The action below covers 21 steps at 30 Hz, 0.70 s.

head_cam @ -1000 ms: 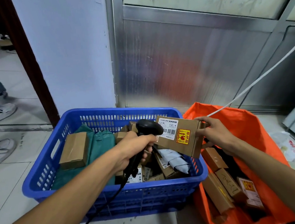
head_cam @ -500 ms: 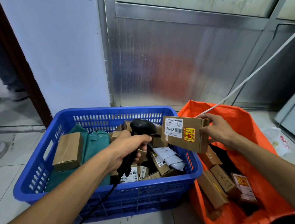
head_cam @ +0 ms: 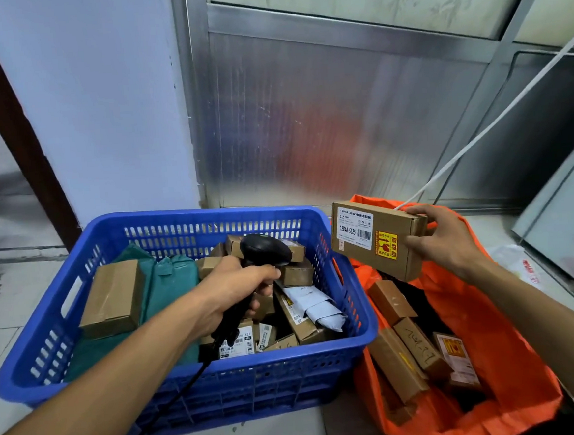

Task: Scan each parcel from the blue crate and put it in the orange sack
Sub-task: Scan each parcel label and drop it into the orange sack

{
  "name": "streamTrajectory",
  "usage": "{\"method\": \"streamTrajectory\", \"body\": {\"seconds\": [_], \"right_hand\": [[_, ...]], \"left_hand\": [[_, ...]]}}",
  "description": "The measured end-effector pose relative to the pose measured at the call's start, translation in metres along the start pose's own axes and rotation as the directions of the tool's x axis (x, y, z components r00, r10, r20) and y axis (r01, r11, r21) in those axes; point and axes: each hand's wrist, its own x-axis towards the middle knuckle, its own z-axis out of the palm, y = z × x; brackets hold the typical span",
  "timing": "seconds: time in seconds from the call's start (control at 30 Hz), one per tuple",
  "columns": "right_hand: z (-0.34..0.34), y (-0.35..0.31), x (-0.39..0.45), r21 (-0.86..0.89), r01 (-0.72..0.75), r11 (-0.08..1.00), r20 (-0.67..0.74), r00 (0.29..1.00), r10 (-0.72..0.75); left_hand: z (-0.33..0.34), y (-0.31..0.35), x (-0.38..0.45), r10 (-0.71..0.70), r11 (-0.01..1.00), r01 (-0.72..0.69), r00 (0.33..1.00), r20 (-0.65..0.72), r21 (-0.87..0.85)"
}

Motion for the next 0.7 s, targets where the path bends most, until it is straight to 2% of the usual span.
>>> {"method": "streamTrajectory", "body": {"seconds": [0.3, 0.43, 0.57, 0.7], "right_hand": [[-0.012, 0.012, -0.001, -0.250, -0.022, 0.968, -0.007, 1.000, 0.020], [-0.007, 0.026, -0.001, -0.413, -0.061, 0.909, 0.111, 0.987, 0.117], [0.006, 0.041, -0.006, -0.523, -0.102, 0.846, 0.214, 0.945, 0.246], [0.019, 0.053, -0.014, -0.649, -0.057, 0.758, 0.289, 0.904, 0.315]], "left_hand": [[0.003, -0.002, 0.002, -0.009, 1.000, 0.009, 1.000, 0.008, 0.005], [0.003, -0.003, 0.005, -0.017, 1.000, 0.017, 1.000, 0.001, 0.007], [0.003, -0.006, 0.009, -0.024, 1.000, 0.025, 1.000, -0.016, 0.012], [0.001, -0.006, 0.009, -0.027, 0.999, 0.027, 0.999, -0.020, 0.018]]}}
